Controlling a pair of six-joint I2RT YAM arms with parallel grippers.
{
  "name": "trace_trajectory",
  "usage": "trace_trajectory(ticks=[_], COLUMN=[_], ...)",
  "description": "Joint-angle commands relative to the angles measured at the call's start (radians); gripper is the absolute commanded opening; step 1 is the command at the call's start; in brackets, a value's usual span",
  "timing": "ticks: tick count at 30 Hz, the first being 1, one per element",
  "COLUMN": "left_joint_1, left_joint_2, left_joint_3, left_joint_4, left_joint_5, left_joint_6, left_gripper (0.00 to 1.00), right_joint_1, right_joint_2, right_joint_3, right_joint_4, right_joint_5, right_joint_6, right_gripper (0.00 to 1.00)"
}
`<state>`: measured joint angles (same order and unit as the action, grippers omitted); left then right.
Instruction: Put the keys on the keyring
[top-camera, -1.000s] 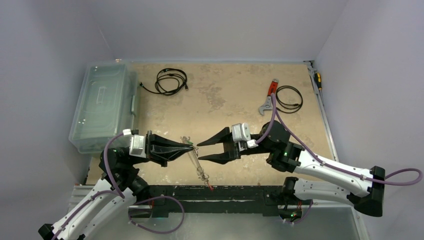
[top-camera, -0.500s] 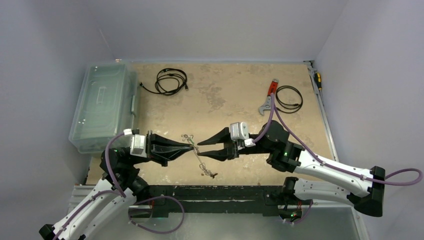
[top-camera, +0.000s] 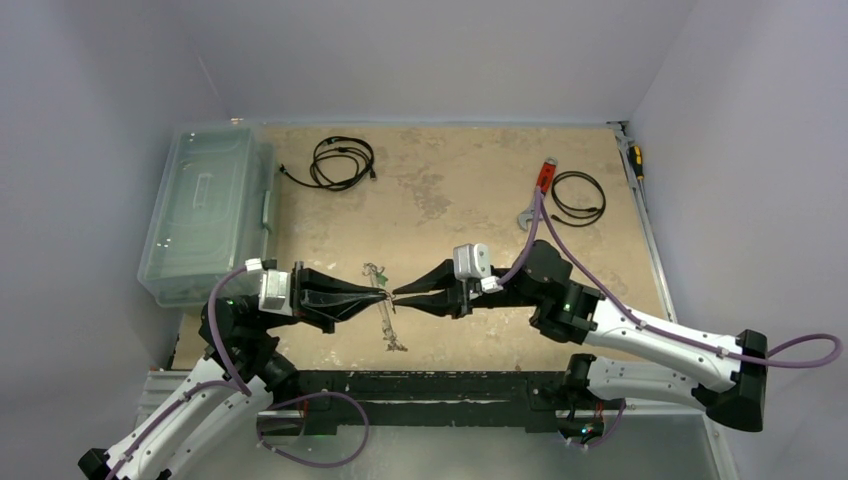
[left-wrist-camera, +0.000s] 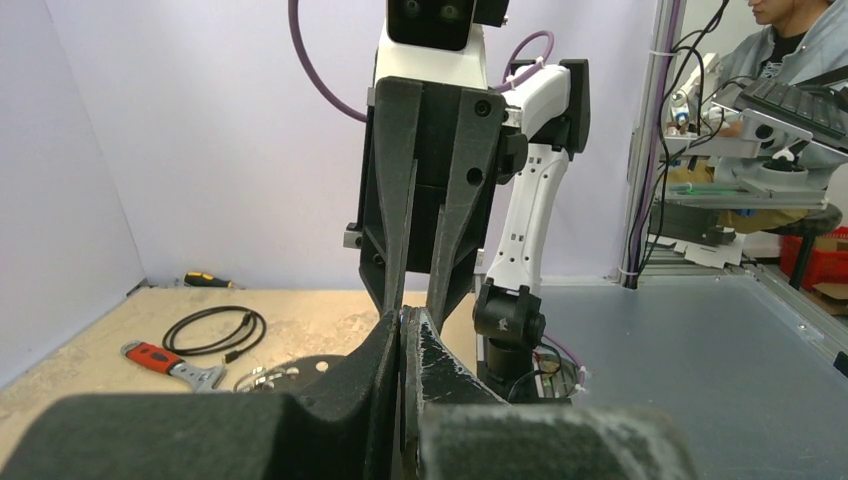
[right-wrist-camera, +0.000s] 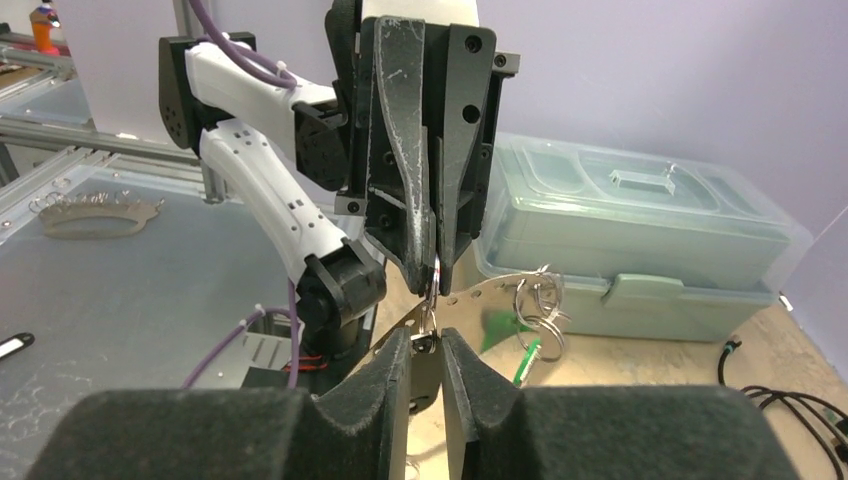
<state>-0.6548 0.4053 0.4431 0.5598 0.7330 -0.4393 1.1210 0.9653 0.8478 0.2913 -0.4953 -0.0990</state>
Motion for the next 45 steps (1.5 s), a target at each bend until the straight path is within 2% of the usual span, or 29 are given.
trace_trajectory(ticks=[1, 5, 8, 25, 26, 29, 32, 45], left_joint_1=[0.006, 0.006, 0.007, 0.015, 0.015, 0.017, 0.019, 0.025], left_joint_2=[-0.006, -0.006, -0.007, -0.024, -0.023, -0.023, -0.023, -0.022], left_joint_3=[0.001, 0.001, 0.002, -0.011, -0.011, -0.012, -0.012, -0.014], left_joint_4=[0.059, 0.059, 0.06, 0.073, 0.073, 0.072, 0.073, 0.082], left_joint_5=[0.0, -0.001, -0.001, -0.029, -0.029, -0.027, -0.027, -0.025], left_joint_6=[-0.022, -0.022, -0.022, -0.03, -0.03, -0.029, -0.031, -0.039], left_gripper=[0.0, 0.0, 0.0, 0.0, 0.0, 0.0, 0.0, 0.0], right_joint_1=[0.003, 0.003, 0.003, 0.003, 0.003, 0.003, 0.003, 0.003], right_joint_2=[0.012, 0.017, 0.016, 0.058, 0.056, 0.041, 0.02, 0.018], right_joint_3=[0.047, 0.05, 0.045, 0.041, 0.04, 0.038, 0.031, 0.022], right_joint_4=[0.012, 0.009, 0.008, 0.035, 0.037, 0.038, 0.048, 0.09], right_joint_5=[0.007, 0.006, 0.006, -0.021, -0.016, 0.002, 0.008, -0.01], right_joint_6=[-0.011, -0.013, -0.015, -0.005, -0.005, -0.005, -0.006, 0.001], right_gripper=[0.16, 0.05, 0.0, 0.0, 0.02, 0.2, 0.28, 0.28])
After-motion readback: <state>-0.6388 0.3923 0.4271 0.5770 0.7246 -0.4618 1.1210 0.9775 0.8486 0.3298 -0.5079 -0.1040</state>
